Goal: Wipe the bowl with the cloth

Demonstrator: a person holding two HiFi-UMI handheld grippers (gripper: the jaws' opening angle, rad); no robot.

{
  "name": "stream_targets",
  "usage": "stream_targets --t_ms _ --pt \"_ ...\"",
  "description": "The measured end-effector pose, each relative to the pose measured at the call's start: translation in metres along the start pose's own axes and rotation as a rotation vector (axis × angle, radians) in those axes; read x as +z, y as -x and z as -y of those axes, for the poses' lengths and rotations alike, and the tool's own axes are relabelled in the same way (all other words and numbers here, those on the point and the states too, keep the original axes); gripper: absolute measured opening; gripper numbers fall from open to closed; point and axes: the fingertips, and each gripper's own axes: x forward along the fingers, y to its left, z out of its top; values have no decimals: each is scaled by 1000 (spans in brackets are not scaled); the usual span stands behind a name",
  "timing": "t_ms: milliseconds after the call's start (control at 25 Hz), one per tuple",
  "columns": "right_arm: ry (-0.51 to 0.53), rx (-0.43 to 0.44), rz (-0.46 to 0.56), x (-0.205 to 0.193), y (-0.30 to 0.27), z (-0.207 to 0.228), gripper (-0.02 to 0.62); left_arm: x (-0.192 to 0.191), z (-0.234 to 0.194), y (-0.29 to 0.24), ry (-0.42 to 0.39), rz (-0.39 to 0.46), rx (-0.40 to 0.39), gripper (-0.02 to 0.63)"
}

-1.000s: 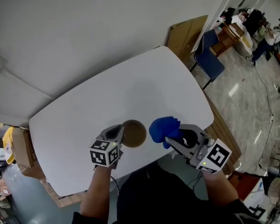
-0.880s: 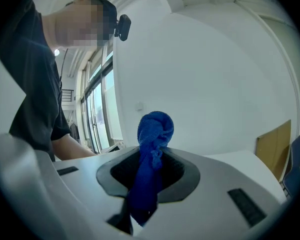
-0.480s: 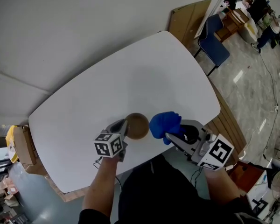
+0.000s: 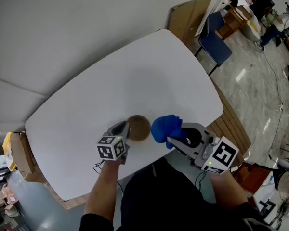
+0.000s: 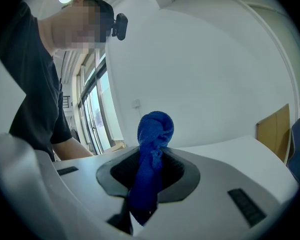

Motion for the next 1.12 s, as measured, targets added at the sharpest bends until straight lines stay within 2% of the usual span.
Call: stream_targets --t_ms 40,80,120,360,560,840,1000,1120 --pt "1 -1 2 2 0 0 81 2 0 0 -2 0 0 51" --pt "3 -1 4 4 0 -1 81 4 -1 1 -1 -2 1 116" --pt "7 0 6 6 0 -2 81 6 -1 3 2 -3 5 143" --pt "37 22 10 18 -1 -11 81 21 -6 23 -6 29 79 144" --pt "37 12 23 28 2 -18 81 45 5 57 -38 115 106 140" --pt "19 -32 91 50 7 -16 81 87 45 108 -155 250 101 137" --pt "35 -45 105 67 15 -14 81 109 83 130 -260 294 81 137" --pt "47 -51 127 81 22 -18 81 121 104 153 -336 334 97 133"
